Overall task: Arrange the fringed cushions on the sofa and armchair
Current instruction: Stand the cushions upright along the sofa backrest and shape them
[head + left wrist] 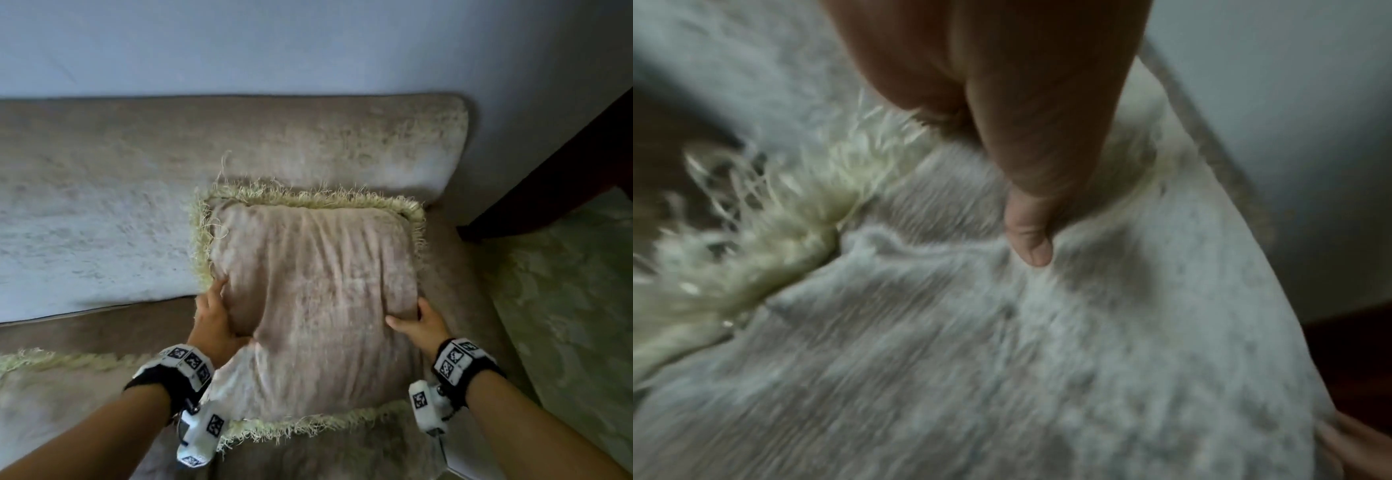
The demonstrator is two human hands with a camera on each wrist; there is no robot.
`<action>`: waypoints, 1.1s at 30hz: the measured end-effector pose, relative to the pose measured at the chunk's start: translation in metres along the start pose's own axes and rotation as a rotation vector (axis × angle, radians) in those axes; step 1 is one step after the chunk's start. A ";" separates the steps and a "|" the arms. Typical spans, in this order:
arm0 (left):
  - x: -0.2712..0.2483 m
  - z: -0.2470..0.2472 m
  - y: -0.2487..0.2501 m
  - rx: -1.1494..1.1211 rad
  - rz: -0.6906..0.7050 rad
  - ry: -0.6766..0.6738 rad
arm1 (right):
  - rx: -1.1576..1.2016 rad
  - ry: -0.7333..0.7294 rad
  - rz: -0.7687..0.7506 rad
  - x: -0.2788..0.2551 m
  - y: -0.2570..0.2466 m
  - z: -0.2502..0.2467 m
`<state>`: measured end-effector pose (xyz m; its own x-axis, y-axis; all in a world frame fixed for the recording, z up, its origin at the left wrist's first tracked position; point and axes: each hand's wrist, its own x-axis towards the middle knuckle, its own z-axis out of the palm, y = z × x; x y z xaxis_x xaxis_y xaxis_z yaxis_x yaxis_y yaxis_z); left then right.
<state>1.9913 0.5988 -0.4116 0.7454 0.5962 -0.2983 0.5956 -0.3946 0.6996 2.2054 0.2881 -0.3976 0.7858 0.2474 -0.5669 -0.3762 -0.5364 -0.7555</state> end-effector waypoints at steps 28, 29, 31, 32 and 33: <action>0.032 0.104 -0.071 -0.354 -0.200 -0.120 | -0.075 -0.131 0.029 0.107 0.093 0.045; 0.025 0.097 -0.068 -0.354 -0.165 -0.124 | -0.085 -0.152 0.037 0.099 0.082 0.040; 0.012 0.080 -0.055 -0.374 -0.114 -0.119 | -0.101 -0.156 0.033 0.084 0.063 0.028; 0.007 0.072 -0.048 -0.371 -0.078 -0.101 | -0.102 -0.141 0.023 0.077 0.053 0.020; 0.004 0.064 -0.039 -0.356 -0.038 -0.077 | -0.112 -0.121 0.009 0.070 0.041 0.014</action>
<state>1.9903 0.5712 -0.4814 0.7528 0.5464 -0.3671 0.4921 -0.0967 0.8652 2.2385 0.2945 -0.4733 0.7152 0.3343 -0.6138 -0.3203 -0.6238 -0.7130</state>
